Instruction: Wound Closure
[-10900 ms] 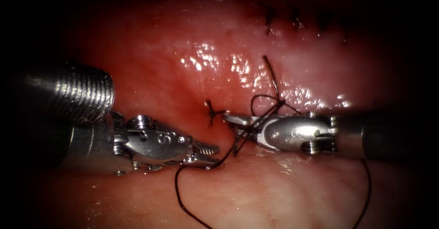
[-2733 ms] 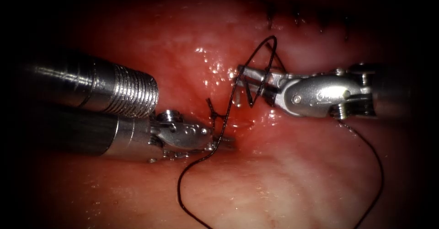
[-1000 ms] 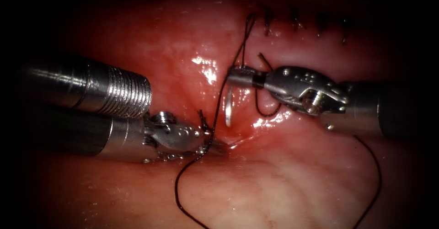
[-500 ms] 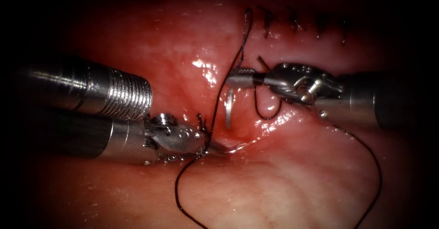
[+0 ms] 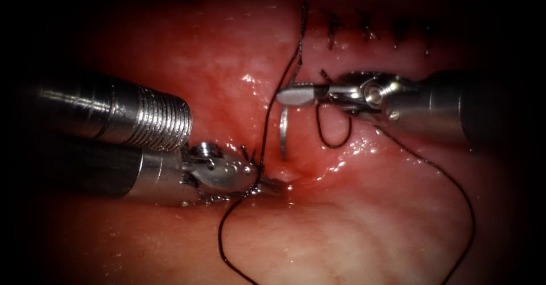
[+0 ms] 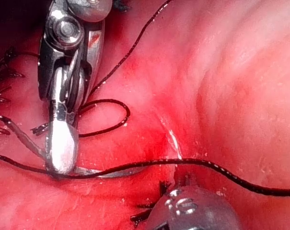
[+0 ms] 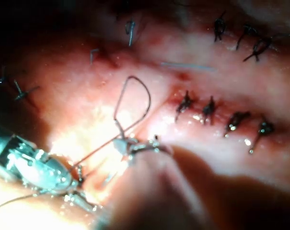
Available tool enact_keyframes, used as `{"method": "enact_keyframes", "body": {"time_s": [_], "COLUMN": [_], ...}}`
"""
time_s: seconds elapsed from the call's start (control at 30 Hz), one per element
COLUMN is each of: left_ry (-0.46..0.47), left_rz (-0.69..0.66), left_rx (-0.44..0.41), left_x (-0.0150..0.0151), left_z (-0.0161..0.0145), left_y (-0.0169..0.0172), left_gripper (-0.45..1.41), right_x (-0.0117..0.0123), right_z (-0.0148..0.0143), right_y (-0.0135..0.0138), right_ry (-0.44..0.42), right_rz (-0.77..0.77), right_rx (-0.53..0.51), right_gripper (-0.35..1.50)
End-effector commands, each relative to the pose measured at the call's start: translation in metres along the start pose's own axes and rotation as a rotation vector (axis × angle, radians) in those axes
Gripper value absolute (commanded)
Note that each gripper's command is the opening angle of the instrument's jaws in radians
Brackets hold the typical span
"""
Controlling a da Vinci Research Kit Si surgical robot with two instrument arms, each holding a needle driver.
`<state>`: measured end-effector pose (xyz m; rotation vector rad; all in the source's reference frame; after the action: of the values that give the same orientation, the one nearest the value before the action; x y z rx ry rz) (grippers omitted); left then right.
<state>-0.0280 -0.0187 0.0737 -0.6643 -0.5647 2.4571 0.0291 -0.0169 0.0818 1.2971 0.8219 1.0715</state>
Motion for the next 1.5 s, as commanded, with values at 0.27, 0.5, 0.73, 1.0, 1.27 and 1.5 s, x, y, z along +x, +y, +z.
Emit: {"method": "enact_keyframes", "body": {"time_s": [0.27, 0.5, 0.73, 1.0, 1.27, 1.5], "left_ry": [0.0, 0.0, 0.0, 0.0, 0.0, 0.0], "left_rz": [0.0, 0.001, 0.001, 0.001, -0.002, -0.009], "left_rx": [-0.001, 0.0, 0.001, 0.003, 0.005, 0.004], "left_x": [0.0002, 0.0003, 0.0003, 0.0004, 0.0006, 0.0007], "left_z": [0.0007, 0.0006, 0.0004, 0.0003, 0.0002, 0.0], "left_y": [0.0001, 0.0001, 0.0, 0.0, 0.0002, 0.0003], "left_gripper": [-0.13, -0.11, -0.11, -0.11, -0.11, -0.11], "right_x": [-0.0003, -0.0018, -0.0025, -0.0023, 0.0017, 0.0028], "right_z": [0.0008, 0.0015, 0.0021, 0.002, 0.0025, 0.0016], "right_y": [-0.0001, -0.0017, -0.0029, -0.0028, -0.0013, -0.0005], "right_ry": [-0.086, -0.212, -0.256, -0.228, 0.118, 0.238], "right_rz": [0.173, 0.215, 0.203, 0.22, -0.187, -0.526], "right_rx": [-0.067, 0.01, 0.029, 0.037, -0.09, -0.241], "right_gripper": [-0.35, -0.35, -0.35, -0.35, 1.3, 1.45]}}
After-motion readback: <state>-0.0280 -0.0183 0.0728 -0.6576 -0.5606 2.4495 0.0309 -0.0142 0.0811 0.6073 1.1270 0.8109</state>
